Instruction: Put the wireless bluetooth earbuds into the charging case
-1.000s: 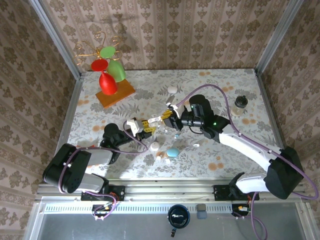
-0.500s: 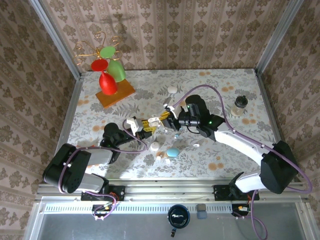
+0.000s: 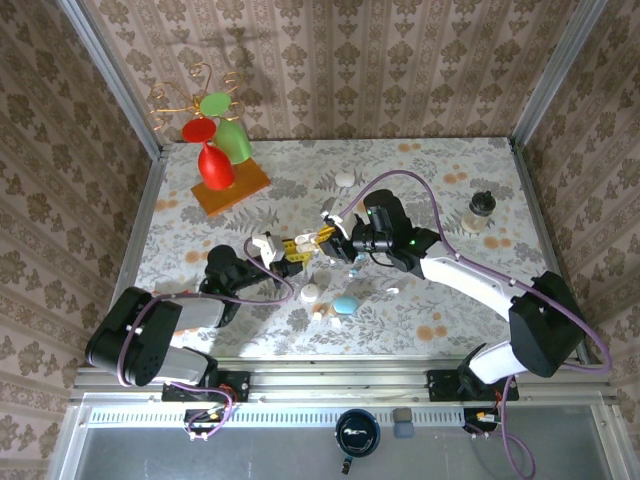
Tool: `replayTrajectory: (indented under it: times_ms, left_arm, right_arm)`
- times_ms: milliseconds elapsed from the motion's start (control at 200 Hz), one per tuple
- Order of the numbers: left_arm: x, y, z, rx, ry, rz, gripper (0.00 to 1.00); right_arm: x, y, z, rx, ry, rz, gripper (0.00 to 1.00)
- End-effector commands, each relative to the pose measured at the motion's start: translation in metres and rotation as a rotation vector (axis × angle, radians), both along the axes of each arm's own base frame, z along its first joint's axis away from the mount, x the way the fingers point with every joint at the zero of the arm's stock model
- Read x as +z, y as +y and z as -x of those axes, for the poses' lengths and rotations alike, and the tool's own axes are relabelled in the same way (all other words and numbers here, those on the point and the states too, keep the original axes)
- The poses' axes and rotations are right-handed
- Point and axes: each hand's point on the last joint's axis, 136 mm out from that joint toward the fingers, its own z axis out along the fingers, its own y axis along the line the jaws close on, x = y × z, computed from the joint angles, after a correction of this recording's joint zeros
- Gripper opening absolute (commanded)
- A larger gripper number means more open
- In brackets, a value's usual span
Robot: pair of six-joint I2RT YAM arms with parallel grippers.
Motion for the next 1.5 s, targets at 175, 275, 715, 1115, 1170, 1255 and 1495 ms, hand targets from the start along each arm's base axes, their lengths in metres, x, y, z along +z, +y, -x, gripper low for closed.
replayTrajectory:
  times_ms: [175, 275, 715, 1115, 1170, 1255, 1495]
  left_arm:
    - [0.020, 0.001, -0.001, 0.012, -0.067, 0.041, 0.00]
    - [0.020, 0.011, -0.009, 0.056, -0.068, 0.040, 0.00]
    - [0.019, 0.030, -0.014, 0.152, -0.102, 0.033, 0.00]
    - [0.028, 0.032, 0.002, 0.133, -0.161, 0.015, 0.00]
    - [0.029, 0.030, 0.005, 0.123, -0.170, 0.013, 0.00]
    - [0.028, 0.028, 0.008, 0.112, -0.174, 0.008, 0.00]
    - [0.024, 0.026, 0.012, 0.099, -0.172, 0.001, 0.00]
  right_arm:
    - [0.002, 0.009, 0.004, 0.059, 0.031, -0.017, 0.28]
    - [0.012, 0.005, -0.003, 0.022, 0.031, -0.054, 0.38]
    - [0.021, -0.037, -0.080, -0.339, 0.326, -0.238, 0.73]
    - [-0.106, 0.002, -0.136, -0.430, 0.614, 0.113, 0.71]
    - [-0.123, 0.010, -0.139, -0.416, 0.629, 0.141, 0.68]
    - [-0.140, 0.023, -0.146, -0.385, 0.656, 0.157, 0.64]
    - [-0.177, 0.043, -0.152, -0.283, 0.683, 0.231, 0.55]
